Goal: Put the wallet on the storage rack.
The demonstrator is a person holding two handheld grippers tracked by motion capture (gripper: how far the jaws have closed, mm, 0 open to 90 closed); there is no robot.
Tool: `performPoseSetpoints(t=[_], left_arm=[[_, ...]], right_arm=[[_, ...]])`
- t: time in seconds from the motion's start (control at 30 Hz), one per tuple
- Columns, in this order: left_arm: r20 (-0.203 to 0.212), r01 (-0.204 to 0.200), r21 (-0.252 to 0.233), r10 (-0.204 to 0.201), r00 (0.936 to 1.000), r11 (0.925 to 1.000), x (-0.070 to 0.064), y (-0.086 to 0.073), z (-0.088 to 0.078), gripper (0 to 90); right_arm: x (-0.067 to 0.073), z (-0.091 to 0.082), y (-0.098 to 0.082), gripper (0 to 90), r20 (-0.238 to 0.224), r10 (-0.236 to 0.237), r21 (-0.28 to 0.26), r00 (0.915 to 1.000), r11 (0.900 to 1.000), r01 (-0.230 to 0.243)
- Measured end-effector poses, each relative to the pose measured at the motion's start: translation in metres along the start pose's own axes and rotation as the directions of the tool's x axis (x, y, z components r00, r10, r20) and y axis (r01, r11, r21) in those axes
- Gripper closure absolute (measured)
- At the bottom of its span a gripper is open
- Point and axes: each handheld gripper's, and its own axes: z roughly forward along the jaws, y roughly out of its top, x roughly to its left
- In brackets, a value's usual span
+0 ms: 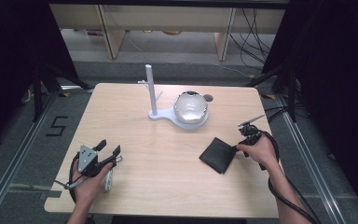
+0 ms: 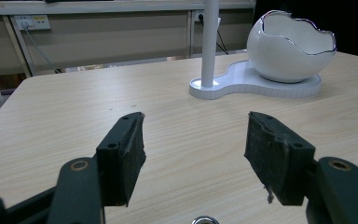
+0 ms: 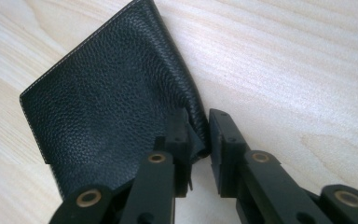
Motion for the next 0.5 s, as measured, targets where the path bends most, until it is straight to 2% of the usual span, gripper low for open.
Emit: performPoseSetpoints(t=[0.13,0.2,0.23,0.33,0.4,0.43,0.47,0.5], left_arm=[[-0.004,0.003,0.000,-0.003,1.0000,1.0000,0.001,0.000,0.000,36.5],[-0.003,0.002,-0.002,-0.002,1.0000,1.0000,0.001,0.000,0.000,36.5],[-0.003,0.002,-0.002,-0.002,1.0000,1.0000,0.001,0.000,0.000,36.5],[0.001,-0.004,0.000,0.004,1.0000,1.0000,-0.001,0.000,-0.001,36.5],[0.007,0.000,-0.010,0.000,1.0000,1.0000,-0.001,0.000,0.000,36.4],[0.007,0.000,-0.010,0.000,1.0000,1.0000,-0.001,0.000,0.000,36.5],[-0.001,-0.004,0.000,0.004,1.0000,1.0000,0.000,0.001,-0.001,36.5],[-0.001,-0.002,0.000,0.002,1.0000,1.0000,0.000,0.000,-0.002,36.4]], right_arm=[[0.006,-0.009,0.005,81.2,0.004,-0.040,0.013,0.9992,0.999,0.040],[0.011,-0.019,0.009,81.3,-0.009,-0.029,0.035,0.9995,0.999,0.030],[0.013,-0.023,0.012,81.3,-0.004,-0.058,0.022,0.9983,0.998,0.058],[0.021,-0.037,0.021,81.3,-0.005,-0.091,0.066,0.9959,0.994,0.091],[0.026,-0.046,0.026,81.3,0.004,-0.136,0.068,0.9907,0.989,0.135],[0.030,-0.050,0.029,81.3,0.012,-0.128,0.077,0.9917,0.989,0.126],[0.032,-0.052,0.030,81.3,0.033,-0.141,0.065,0.9894,0.988,0.139],[0.034,-0.056,0.033,81.3,0.033,-0.164,0.055,0.9859,0.985,0.162]])
